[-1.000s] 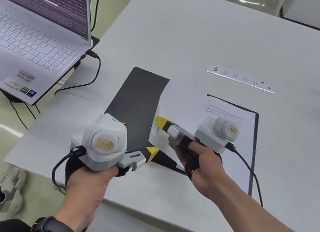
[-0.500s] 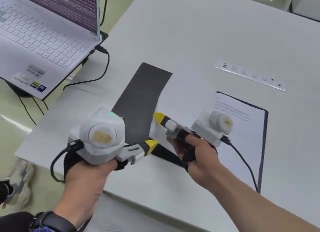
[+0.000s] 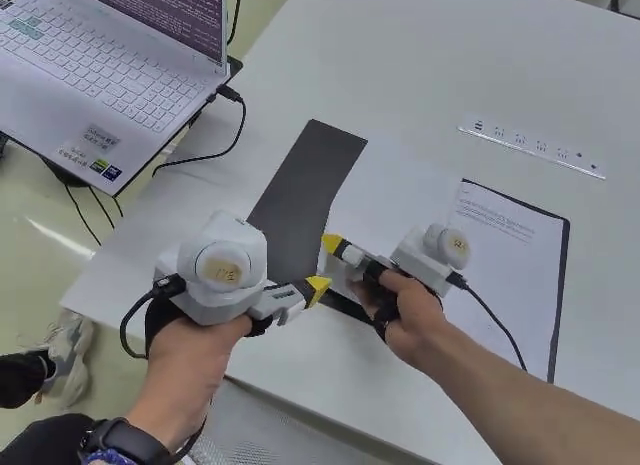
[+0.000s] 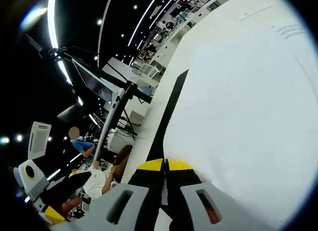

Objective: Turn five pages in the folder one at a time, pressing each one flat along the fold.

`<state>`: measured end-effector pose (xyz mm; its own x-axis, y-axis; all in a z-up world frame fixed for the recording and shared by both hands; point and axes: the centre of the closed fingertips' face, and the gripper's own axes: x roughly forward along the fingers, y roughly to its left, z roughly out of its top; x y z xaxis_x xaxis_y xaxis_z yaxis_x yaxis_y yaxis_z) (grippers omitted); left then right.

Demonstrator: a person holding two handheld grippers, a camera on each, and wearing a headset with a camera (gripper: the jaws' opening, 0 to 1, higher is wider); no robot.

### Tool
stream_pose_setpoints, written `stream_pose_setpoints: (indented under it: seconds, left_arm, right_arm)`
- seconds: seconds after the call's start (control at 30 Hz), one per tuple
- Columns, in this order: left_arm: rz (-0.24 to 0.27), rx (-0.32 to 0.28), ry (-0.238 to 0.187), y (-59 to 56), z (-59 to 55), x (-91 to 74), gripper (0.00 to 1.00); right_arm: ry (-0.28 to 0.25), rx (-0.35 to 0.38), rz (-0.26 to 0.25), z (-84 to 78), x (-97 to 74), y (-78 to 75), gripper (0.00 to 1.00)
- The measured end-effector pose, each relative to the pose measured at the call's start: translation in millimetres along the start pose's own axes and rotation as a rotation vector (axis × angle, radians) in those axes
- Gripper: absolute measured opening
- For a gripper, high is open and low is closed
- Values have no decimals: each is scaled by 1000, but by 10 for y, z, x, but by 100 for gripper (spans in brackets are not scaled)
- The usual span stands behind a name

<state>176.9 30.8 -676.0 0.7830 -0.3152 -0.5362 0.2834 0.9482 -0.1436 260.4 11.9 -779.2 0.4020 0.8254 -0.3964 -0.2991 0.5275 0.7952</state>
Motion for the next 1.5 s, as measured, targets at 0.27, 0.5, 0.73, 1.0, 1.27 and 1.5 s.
stream_pose_setpoints:
  seconds: [0.27, 0.5, 0.73, 1.0, 1.27, 1.5]
  left_arm:
    - [7, -6, 8, 62, -25, -12, 62]
    - [1, 9, 19, 36, -35, 32, 62]
    - [-43, 51, 64, -91, -108, 95, 63]
    - [-63, 61, 63, -119, -117, 124, 58]
    - [-66, 54, 66, -35, -171, 169, 51]
    - [-75, 78, 96, -3, -249, 259, 44]
  right_arm:
    - [14, -16, -23, -116, 71, -111, 0]
    - [-14, 0, -3, -97, 75, -75, 4]
    - [-31, 42, 44, -72, 24, 0, 16]
    - [-14, -41, 62, -15, -115, 60, 29]
    - [-59, -158, 35, 182, -539, -8, 29]
    - [-79, -200, -37, 240, -951, -281, 26]
